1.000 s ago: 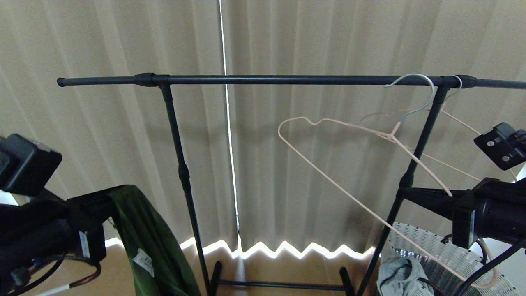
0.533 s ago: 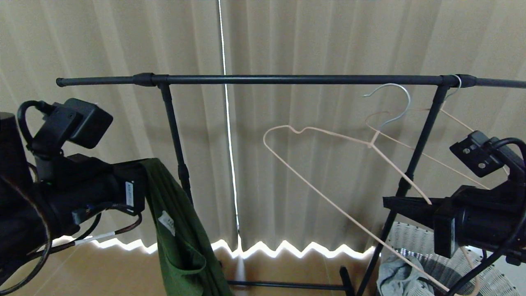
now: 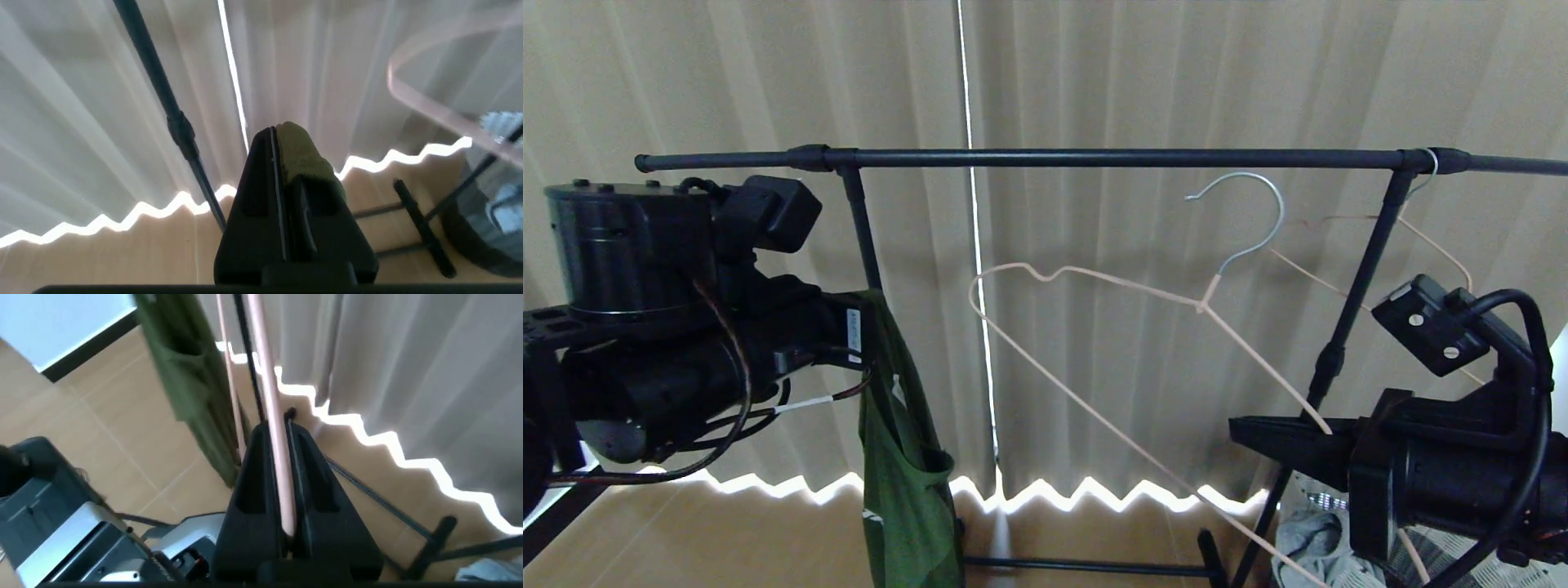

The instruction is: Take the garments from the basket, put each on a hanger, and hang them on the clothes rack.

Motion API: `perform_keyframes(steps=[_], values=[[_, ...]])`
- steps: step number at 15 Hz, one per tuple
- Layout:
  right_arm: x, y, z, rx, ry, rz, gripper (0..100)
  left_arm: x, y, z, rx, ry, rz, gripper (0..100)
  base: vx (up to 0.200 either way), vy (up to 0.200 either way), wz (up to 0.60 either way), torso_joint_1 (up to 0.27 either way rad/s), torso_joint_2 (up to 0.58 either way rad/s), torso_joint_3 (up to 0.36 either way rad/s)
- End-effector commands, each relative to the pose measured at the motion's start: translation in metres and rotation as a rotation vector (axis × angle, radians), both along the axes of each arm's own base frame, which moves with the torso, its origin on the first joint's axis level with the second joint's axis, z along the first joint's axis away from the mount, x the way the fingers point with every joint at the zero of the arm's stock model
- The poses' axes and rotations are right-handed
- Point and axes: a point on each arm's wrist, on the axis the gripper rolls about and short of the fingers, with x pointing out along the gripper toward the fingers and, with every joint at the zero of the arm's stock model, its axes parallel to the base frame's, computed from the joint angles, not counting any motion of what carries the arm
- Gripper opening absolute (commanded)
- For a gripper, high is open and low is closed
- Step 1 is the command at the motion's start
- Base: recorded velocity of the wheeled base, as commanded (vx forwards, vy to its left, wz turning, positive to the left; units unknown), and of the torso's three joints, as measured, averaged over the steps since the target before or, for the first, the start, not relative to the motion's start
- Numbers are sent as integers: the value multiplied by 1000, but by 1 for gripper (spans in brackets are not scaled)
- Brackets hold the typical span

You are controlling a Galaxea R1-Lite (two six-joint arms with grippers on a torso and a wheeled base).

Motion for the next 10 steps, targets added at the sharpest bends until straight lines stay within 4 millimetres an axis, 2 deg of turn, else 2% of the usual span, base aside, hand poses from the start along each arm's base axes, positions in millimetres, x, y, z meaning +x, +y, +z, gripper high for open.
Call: perform_keyframes(steps=[1, 5, 10], values=[[-9, 10, 1, 3, 0, 69, 0, 22, -13, -7, 4, 22, 33, 0, 0, 0, 0, 0, 0, 0], [-20, 20, -3, -6, 12, 148, 0, 26, -15, -2, -16, 10, 43, 0, 0, 0, 0, 0, 0, 0], [-18, 28, -8, -25, 30, 160, 0, 28, -15, 0, -23, 3, 45, 0, 0, 0, 0, 0, 0, 0]])
